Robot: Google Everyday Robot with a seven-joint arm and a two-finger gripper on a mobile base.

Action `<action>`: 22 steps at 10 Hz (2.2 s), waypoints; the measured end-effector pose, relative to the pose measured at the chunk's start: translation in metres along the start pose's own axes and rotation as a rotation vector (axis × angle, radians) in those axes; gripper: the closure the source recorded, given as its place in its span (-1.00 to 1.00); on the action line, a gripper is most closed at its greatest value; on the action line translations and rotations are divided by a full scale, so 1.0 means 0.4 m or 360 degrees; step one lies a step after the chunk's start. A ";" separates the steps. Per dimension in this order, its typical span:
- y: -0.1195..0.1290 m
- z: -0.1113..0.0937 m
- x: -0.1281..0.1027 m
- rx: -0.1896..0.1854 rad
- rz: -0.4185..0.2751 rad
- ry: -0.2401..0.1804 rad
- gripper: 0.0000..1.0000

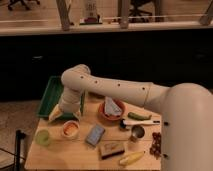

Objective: Place apple in paper cup

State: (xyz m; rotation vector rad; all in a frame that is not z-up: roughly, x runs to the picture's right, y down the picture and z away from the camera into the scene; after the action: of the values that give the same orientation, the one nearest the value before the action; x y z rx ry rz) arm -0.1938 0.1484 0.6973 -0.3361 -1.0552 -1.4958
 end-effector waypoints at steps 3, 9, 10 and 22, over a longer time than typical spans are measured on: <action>0.001 -0.009 0.013 -0.0001 0.0000 0.0007 -0.60; 0.008 -0.017 0.022 -0.0004 0.0000 -0.0005 -0.60; 0.008 -0.017 0.023 -0.0004 0.0000 -0.0005 -0.60; 0.008 -0.015 0.023 -0.0002 0.0000 -0.0007 -0.60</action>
State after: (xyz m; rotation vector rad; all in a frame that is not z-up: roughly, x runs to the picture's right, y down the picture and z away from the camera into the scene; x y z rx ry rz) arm -0.1911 0.1386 0.7019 -0.3408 -1.0576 -1.4964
